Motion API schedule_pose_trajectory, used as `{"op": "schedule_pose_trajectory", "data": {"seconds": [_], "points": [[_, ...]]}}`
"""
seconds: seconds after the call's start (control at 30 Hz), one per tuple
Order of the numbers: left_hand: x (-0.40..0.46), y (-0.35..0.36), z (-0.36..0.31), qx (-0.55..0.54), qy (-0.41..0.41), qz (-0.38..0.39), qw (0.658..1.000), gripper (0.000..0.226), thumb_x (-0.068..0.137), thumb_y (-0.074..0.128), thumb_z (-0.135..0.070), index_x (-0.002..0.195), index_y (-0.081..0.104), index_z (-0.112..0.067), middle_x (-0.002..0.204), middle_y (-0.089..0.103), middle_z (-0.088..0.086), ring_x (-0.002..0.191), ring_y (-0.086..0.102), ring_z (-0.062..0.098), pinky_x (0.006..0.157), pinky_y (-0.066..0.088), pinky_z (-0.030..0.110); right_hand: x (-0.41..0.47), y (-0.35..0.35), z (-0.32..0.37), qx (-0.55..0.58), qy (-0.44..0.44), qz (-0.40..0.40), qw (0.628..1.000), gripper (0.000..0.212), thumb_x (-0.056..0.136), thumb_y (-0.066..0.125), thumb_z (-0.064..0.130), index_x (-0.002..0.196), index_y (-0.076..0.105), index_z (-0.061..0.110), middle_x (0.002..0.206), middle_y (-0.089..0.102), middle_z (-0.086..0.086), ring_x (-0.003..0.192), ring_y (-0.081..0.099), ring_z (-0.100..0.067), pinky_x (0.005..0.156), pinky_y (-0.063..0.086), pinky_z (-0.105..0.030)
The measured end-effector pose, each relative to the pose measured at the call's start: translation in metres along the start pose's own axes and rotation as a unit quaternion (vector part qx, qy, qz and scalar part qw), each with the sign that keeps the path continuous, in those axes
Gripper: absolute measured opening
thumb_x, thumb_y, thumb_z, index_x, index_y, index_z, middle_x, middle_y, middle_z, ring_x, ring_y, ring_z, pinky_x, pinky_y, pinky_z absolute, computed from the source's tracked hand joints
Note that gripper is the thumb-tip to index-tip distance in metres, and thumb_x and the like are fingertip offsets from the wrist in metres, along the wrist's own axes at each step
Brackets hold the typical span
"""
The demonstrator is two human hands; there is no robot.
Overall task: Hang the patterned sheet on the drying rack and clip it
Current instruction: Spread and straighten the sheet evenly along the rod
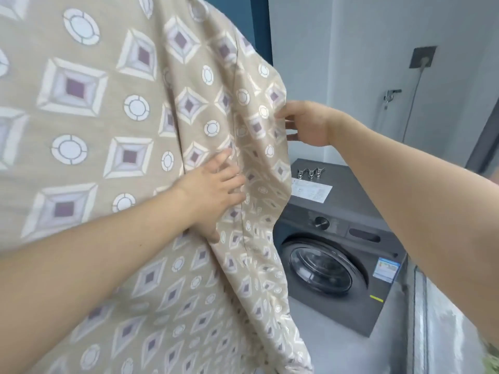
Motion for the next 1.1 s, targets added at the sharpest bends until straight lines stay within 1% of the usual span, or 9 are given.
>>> {"op": "schedule_pose_trajectory", "data": {"seconds": [0.07,0.23,0.33,0.43,0.53,0.67,0.8,1.0,1.1], "points": [[-0.002,0.016,-0.028,-0.006,0.042,0.009,0.999,0.091,0.076,0.046,-0.074,0.152,0.023,-0.029,0.159,0.013,0.005,0.148,0.002,0.03,0.107,-0.027,0.059,0.0,0.015,-0.014,-0.019,0.008,0.007,1.0,0.038,0.072,0.066,0.024,0.109,0.062,0.02,0.1,0.066,0.003,0.089,0.064,-0.016,0.087,0.051,-0.032],[-0.003,0.051,-0.093,-0.007,0.1,-0.01,0.995,0.034,0.092,0.051,-0.021,0.125,0.06,-0.023,0.146,0.037,0.007,0.141,0.024,0.032,0.117,0.0,0.053,-0.001,0.042,-0.046,0.007,0.01,-0.033,0.999,0.024,0.082,0.065,0.013,0.105,0.067,0.014,0.094,0.071,-0.005,0.084,0.067,-0.022,0.084,0.056,-0.04],[-0.008,0.057,-0.124,-0.02,0.125,-0.058,0.99,0.016,0.078,0.063,-0.02,0.089,0.075,-0.024,0.102,0.065,0.0,0.112,0.052,0.029,0.111,0.022,0.048,-0.011,0.059,-0.074,0.025,0.05,-0.024,0.998,0.02,0.083,0.06,0.022,0.099,0.069,0.014,0.096,0.068,-0.009,0.087,0.066,-0.029,0.088,0.052,-0.05],[-0.01,0.088,-0.132,-0.014,0.077,0.086,0.993,0.027,0.093,0.046,-0.019,0.109,0.068,-0.024,0.108,0.066,-0.003,0.109,0.052,0.023,0.101,0.027,0.04,-0.029,0.073,-0.1,0.081,0.064,-0.026,0.994,0.021,0.088,0.05,0.02,0.093,0.068,0.011,0.087,0.069,-0.005,0.077,0.065,-0.023,0.076,0.052,-0.033],[-0.017,0.101,-0.124,0.01,0.022,0.184,0.983,0.031,0.099,0.04,-0.021,0.123,0.06,-0.022,0.125,0.062,-0.002,0.118,0.051,0.023,0.102,0.027,0.041,-0.039,0.084,-0.122,0.138,0.065,-0.03,0.988,0.022,0.086,0.05,0.023,0.097,0.065,0.01,0.088,0.067,-0.006,0.078,0.06,-0.025,0.08,0.046,-0.038],[-0.018,0.122,-0.132,0.054,-0.019,0.197,0.979,0.043,0.102,0.029,-0.028,0.141,0.045,-0.018,0.139,0.046,0.005,0.128,0.039,0.026,0.111,0.022,0.045,-0.049,0.095,-0.138,0.196,0.068,-0.019,0.978,0.031,0.087,0.054,0.037,0.101,0.066,0.013,0.09,0.07,-0.004,0.085,0.063,-0.026,0.089,0.046,-0.04],[-0.022,0.135,-0.139,0.093,-0.033,0.211,0.973,0.056,0.101,0.026,-0.04,0.151,0.025,-0.015,0.143,0.031,0.007,0.133,0.025,0.026,0.109,0.016,0.041,-0.056,0.116,-0.149,0.187,0.066,0.059,0.978,0.043,0.082,0.058,0.02,0.124,0.06,0.009,0.118,0.065,-0.012,0.107,0.062,-0.031,0.099,0.048,-0.044],[-0.019,0.137,-0.136,0.069,-0.036,0.21,0.975,0.064,0.1,0.029,-0.044,0.154,0.014,-0.012,0.156,0.017,0.013,0.145,0.007,0.037,0.113,-0.005,0.059,-0.057,0.11,-0.163,0.01,0.094,0.022,0.995,0.031,0.08,0.071,0.005,0.11,0.066,0.013,0.115,0.07,-0.009,0.106,0.067,-0.028,0.095,0.052,-0.042],[-0.02,0.135,-0.143,0.045,-0.022,0.22,0.974,0.069,0.098,0.03,-0.047,0.155,0.01,-0.013,0.159,0.01,0.013,0.146,0.001,0.039,0.11,-0.012,0.064,-0.056,0.096,-0.164,0.03,0.081,-0.041,0.995,0.022,0.078,0.074,0.005,0.095,0.067,0.016,0.099,0.072,-0.005,0.089,0.07,-0.021,0.077,0.057,-0.032]]}}
Point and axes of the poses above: each hand's wrist, its own x-axis towards the middle knuckle, its own y-axis out of the palm, z = x × y, the point moved 8 cm from there along x, towards the middle knuckle
